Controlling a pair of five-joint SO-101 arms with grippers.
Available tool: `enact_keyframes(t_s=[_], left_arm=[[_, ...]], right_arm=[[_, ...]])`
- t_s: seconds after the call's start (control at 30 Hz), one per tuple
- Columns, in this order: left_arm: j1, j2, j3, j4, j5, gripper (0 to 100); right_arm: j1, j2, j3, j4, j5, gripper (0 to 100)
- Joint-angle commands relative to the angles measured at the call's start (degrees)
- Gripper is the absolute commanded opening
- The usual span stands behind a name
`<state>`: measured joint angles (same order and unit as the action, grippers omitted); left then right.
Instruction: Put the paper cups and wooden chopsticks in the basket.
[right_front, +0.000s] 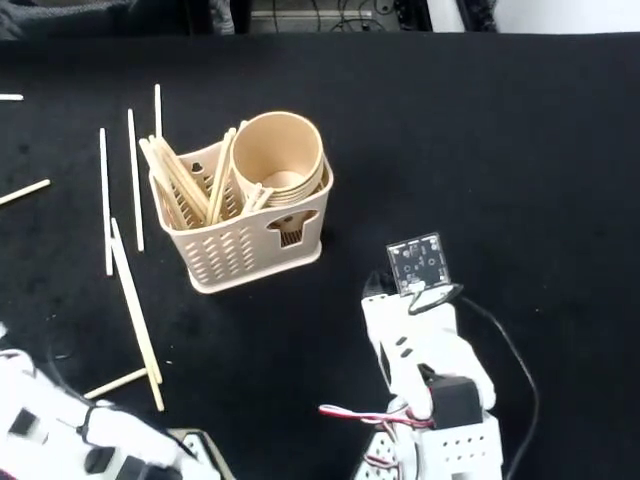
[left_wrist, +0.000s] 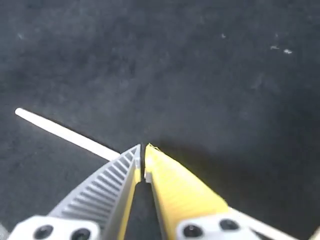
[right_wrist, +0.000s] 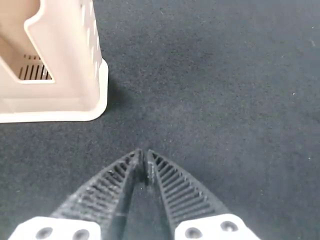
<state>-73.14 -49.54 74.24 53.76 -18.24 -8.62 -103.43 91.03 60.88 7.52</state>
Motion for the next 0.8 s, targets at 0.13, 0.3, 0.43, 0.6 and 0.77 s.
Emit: enact_keyframes(t_s=[0.13,0.3,0.43,0.6,0.77], left_arm=[[-5.14,-0.62,-5.49,7.47,0.53,26],[-13.23,-0.09,-4.97,6.33,-1.49,29],[-12.7,0.0,-0.66,2.37,-2.73,27],[-13.41,0.0,7.08,-9.41,-3.08,23],[-12.97,-0.18,11.38,-14.68,-3.16,20]], right_arm=[[0.35,-5.05,-0.57,-0.62,0.09,1.4],[0.35,-5.05,-0.57,-0.62,0.09,1.4],[0.35,-5.05,-0.57,-0.62,0.09,1.4],[0.35,-5.05,-0.57,-0.62,0.09,1.4],[0.35,-5.05,-0.48,-0.62,0.09,1.4]])
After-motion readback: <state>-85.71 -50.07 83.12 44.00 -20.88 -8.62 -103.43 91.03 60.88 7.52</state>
